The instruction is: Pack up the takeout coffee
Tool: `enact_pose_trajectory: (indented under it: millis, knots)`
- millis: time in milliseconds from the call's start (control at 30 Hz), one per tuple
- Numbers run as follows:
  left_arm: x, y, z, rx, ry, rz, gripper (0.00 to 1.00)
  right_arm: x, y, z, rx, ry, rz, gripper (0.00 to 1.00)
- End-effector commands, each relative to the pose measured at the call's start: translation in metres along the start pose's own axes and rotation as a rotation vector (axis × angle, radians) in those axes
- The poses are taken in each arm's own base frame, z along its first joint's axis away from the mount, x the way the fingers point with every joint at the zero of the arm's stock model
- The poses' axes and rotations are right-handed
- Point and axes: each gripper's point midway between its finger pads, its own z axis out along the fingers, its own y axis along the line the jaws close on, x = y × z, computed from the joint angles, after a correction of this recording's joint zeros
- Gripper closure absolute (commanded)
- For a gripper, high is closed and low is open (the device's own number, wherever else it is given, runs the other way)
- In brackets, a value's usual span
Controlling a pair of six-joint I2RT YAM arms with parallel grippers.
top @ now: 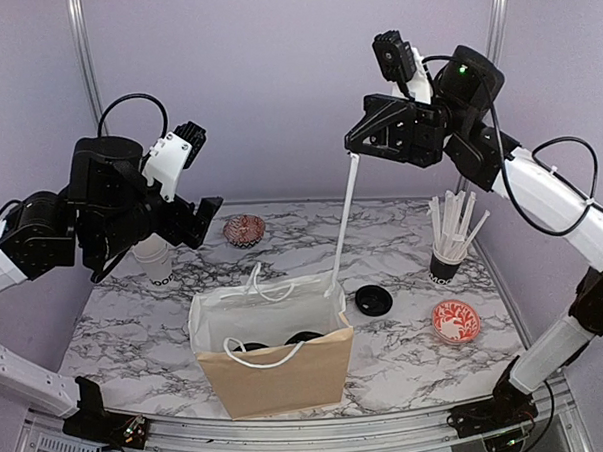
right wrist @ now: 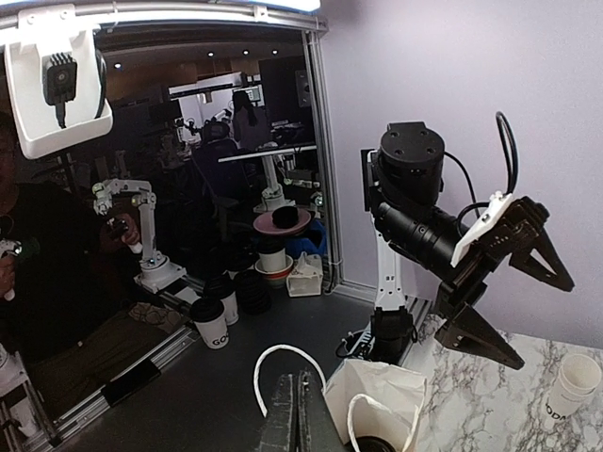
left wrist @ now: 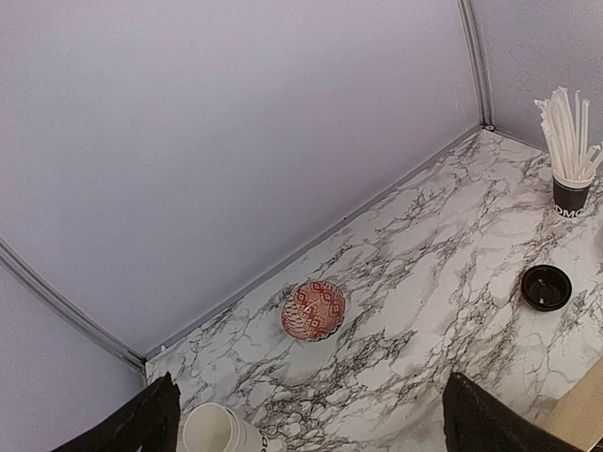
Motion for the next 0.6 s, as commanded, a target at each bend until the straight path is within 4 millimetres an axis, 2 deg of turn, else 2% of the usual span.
enact_pose_trajectory:
  millis: [0, 133, 267, 367, 433, 567]
  knots:
    - [0.001, 0.005, 0.0, -0.017, -0.017, -0.038, 0.02, 0.003, -0.003, 0.014, -0.042, 0.002, 0.011, 1.0]
    - [0.005, 0.003, 0.0, -0.013, -0.012, -0.034, 0.02, 0.02, -0.014, 0.023, -0.064, 0.009, 0.064, 1.0]
    - [0.009, 0.003, -0.001, -0.009, -0.008, -0.028, 0.01, 0.051, -0.035, 0.025, -0.03, 0.009, 0.145, 1.0]
    - [0.014, 0.002, 0.0, -0.011, 0.001, -0.016, 0.01, 0.08, -0.06, 0.025, 0.078, 0.025, 0.193, 0.94]
    - [0.018, 0.002, 0.001, -0.016, 0.007, -0.006, 0.01, 0.097, -0.072, 0.029, 0.17, 0.07, 0.152, 0.89]
    - [0.023, 0.003, 0.004, -0.026, 0.02, 0.01, 0.01, 0.124, -0.073, 0.049, 0.275, 0.221, 0.046, 0.78]
